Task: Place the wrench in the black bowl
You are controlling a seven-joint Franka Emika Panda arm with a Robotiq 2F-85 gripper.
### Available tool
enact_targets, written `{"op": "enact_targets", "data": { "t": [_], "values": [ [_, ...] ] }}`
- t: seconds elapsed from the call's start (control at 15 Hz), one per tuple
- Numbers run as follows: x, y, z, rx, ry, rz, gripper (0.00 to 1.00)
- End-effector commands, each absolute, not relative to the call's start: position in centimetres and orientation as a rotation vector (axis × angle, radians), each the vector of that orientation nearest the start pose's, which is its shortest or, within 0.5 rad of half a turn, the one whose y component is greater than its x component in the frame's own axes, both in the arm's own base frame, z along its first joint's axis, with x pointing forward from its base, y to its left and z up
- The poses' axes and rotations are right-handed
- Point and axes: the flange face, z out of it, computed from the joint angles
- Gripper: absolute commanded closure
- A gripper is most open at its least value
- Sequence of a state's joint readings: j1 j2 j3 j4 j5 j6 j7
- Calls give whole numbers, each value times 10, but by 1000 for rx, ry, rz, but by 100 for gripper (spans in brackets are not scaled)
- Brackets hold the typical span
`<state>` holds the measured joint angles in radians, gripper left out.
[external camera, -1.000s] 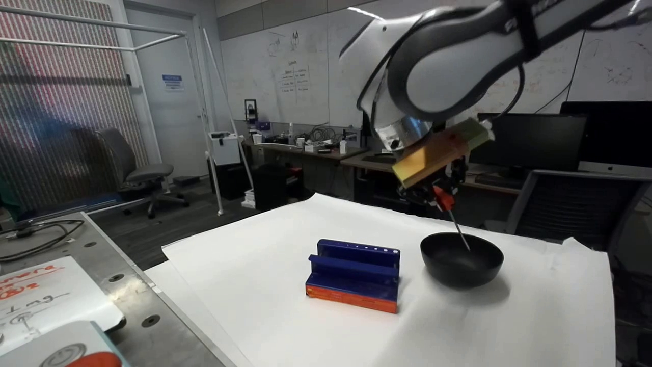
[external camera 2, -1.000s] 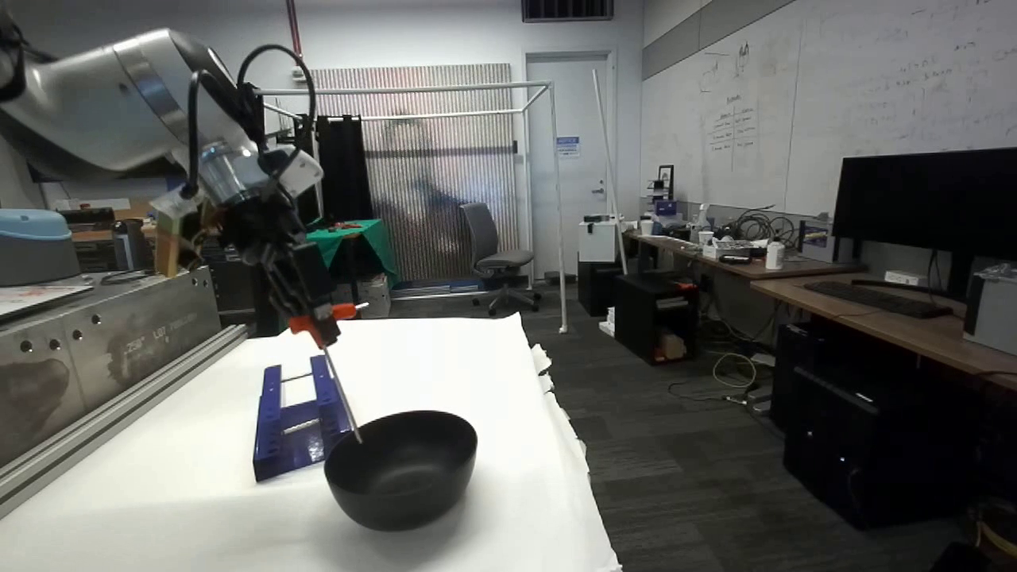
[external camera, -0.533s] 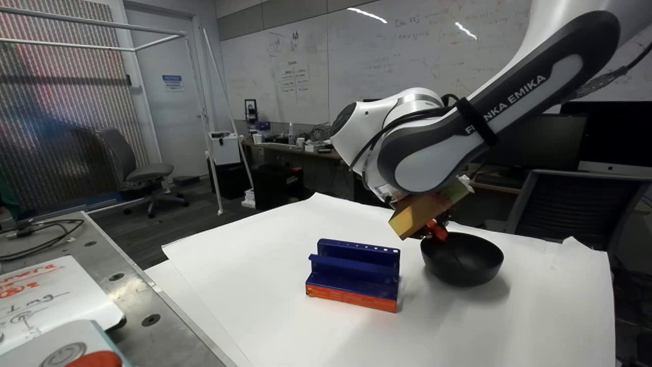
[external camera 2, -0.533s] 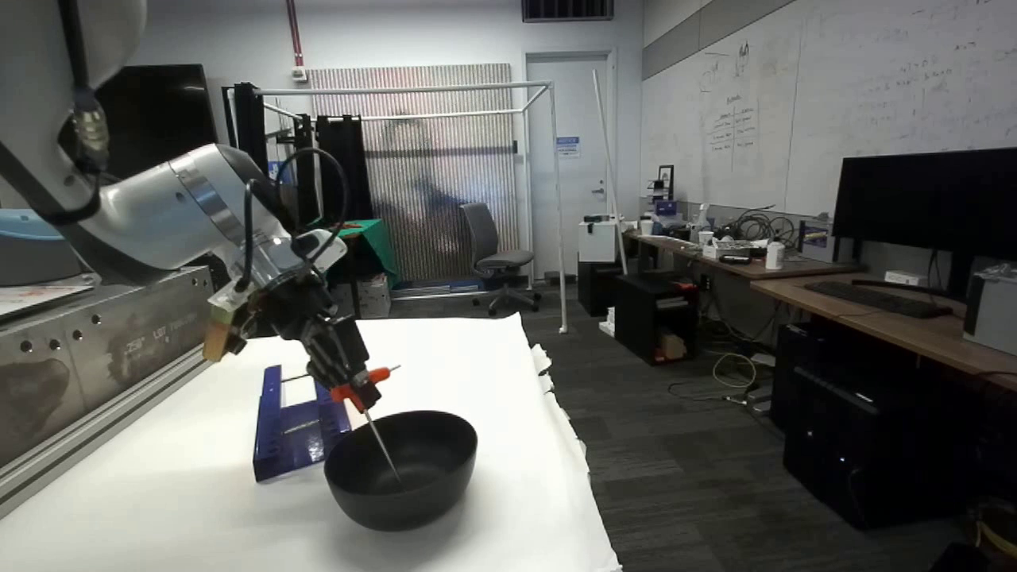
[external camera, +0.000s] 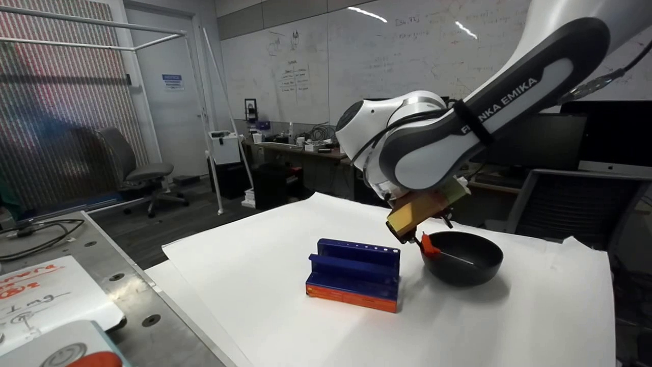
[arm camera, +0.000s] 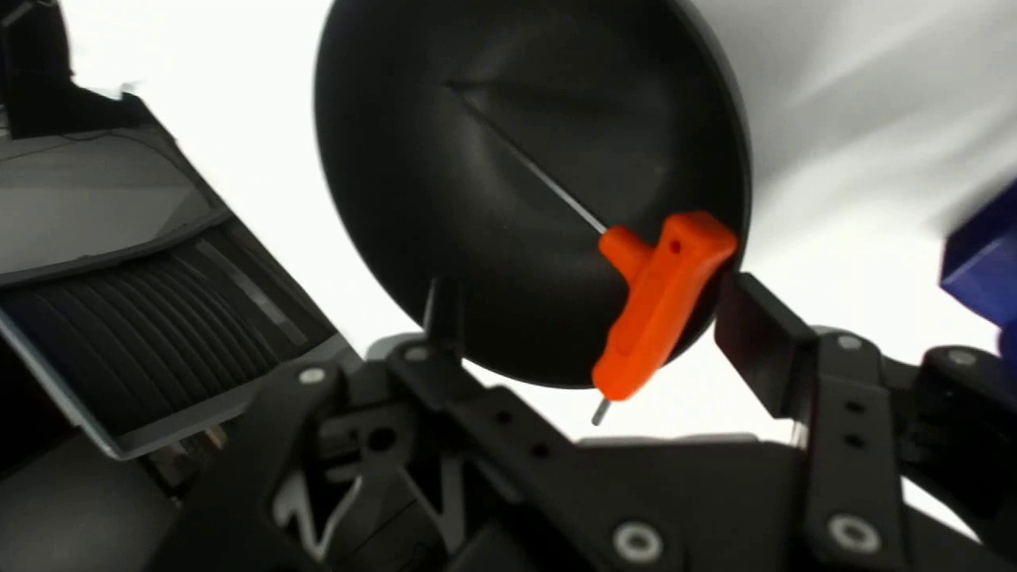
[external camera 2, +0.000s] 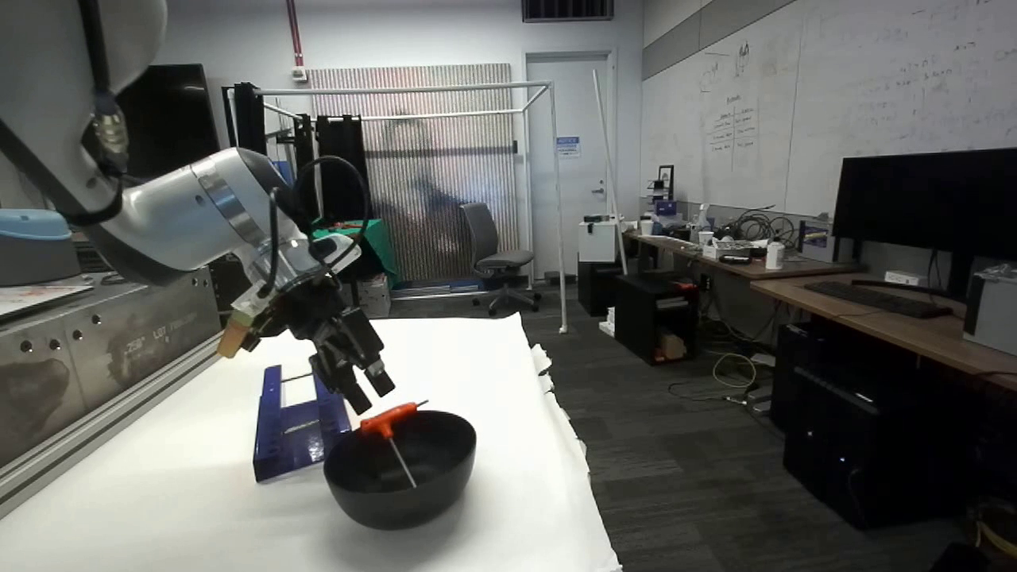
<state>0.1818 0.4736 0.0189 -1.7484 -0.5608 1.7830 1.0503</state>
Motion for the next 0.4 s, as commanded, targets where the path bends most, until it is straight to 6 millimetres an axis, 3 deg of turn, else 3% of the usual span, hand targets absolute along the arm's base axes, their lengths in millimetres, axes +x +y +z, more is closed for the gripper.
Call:
{"op": "enact_targets", "data": {
  "t": [0.0,0.33],
  "values": [
    [604,70,333,2563,-710,4,0],
    [577,69,407,2755,-629,233,0]
  ]
}}
